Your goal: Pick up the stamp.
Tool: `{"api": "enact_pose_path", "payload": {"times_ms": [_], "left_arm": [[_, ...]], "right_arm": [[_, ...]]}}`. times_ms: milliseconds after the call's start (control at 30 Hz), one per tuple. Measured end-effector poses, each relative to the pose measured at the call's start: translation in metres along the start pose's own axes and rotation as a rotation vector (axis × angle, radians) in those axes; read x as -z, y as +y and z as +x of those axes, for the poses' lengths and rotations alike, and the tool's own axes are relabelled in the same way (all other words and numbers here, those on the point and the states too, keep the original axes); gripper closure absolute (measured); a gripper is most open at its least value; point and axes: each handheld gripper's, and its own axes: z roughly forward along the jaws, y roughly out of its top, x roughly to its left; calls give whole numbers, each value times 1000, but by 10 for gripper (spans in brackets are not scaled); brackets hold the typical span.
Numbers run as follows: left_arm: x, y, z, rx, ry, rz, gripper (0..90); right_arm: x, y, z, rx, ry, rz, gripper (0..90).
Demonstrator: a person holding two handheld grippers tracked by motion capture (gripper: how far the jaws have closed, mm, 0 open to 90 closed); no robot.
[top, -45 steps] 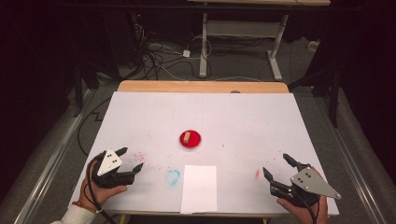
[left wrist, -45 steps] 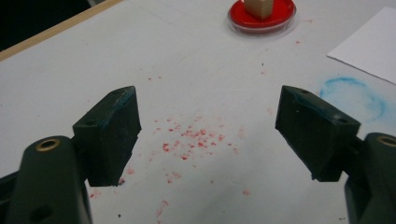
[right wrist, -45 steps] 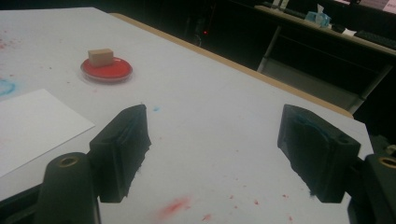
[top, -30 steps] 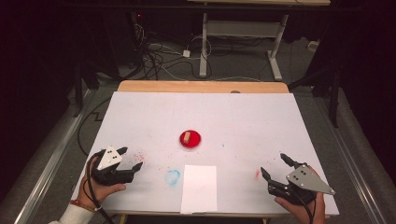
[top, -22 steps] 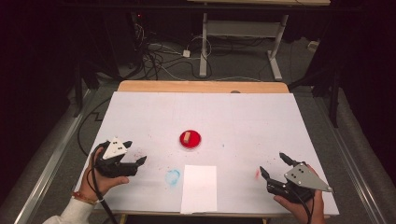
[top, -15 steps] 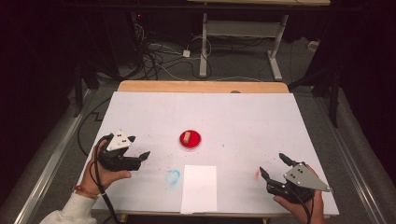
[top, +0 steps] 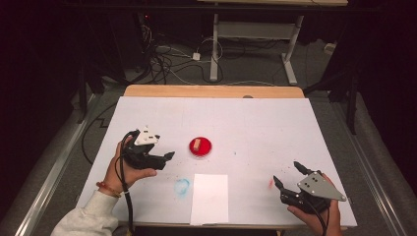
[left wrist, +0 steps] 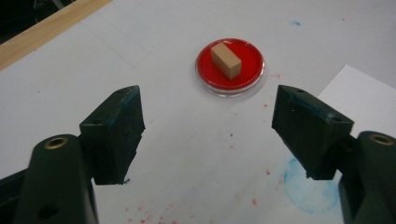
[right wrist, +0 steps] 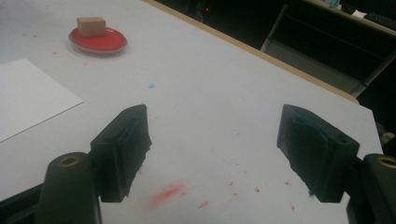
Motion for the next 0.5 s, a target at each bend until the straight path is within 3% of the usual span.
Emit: {"api": "enact_pose_path", "payload": {"times_ms": [500], "left_arm": [[-28,19,-5,9,-40,29,245]], "right_arm": [[-4,2,0,3,-3,2,260]]}}
